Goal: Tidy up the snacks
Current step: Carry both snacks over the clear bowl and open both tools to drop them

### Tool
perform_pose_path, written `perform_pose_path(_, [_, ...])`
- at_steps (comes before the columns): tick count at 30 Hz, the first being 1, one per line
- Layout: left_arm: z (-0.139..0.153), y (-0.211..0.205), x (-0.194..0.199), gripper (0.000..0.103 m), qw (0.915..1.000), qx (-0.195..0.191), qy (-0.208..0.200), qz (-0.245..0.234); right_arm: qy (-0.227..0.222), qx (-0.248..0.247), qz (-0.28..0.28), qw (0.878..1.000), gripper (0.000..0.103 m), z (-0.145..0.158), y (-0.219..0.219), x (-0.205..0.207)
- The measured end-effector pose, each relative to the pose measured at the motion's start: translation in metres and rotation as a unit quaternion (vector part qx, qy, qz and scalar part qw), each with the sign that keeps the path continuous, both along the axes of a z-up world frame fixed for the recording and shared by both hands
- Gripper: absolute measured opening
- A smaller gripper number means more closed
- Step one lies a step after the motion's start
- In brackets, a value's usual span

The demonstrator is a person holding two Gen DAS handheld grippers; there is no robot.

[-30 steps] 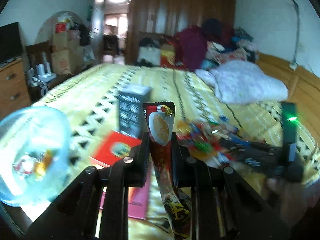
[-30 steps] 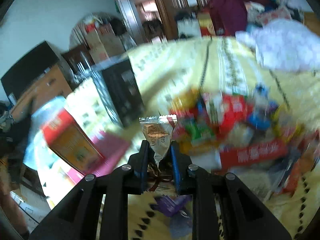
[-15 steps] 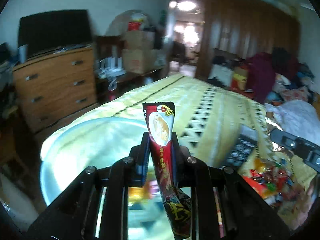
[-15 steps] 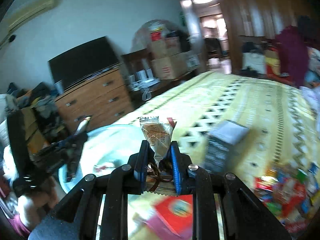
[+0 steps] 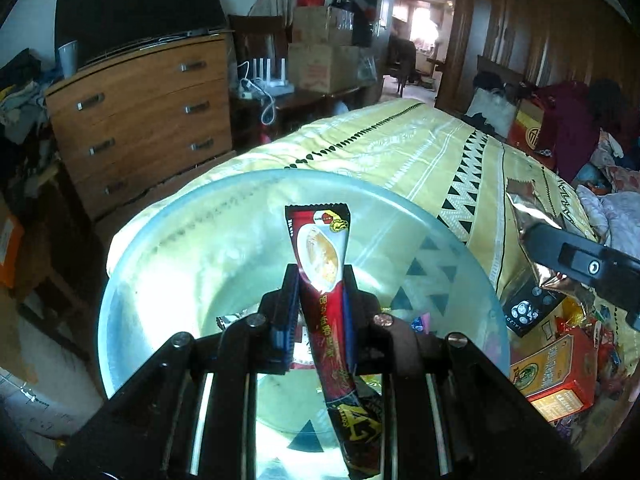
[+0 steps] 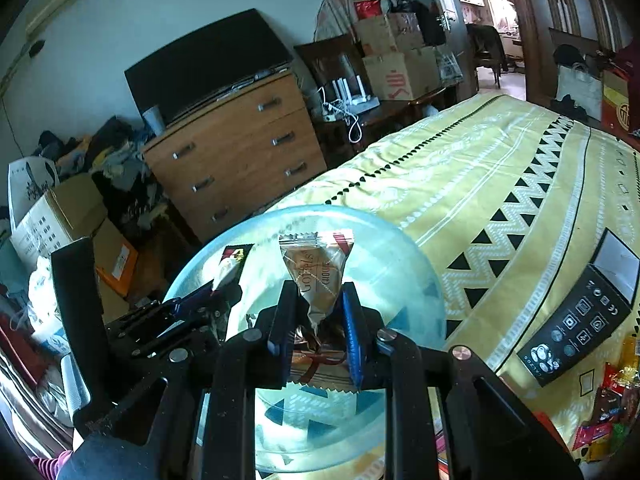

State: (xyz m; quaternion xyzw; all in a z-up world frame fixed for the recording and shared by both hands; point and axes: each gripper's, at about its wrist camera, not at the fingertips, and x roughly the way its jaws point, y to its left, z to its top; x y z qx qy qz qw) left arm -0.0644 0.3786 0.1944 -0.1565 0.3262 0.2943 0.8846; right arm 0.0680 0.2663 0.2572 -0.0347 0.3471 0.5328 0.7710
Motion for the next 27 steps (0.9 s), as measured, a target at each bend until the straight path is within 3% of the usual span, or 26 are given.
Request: perform_pose_path(27, [-0.003, 0.014, -0.003, 0.020, 0.9999, -0.009, 0.012, -0.004, -0.001, -0.009, 0.006, 1.000, 0.025, -0.009, 0.014, -0.001])
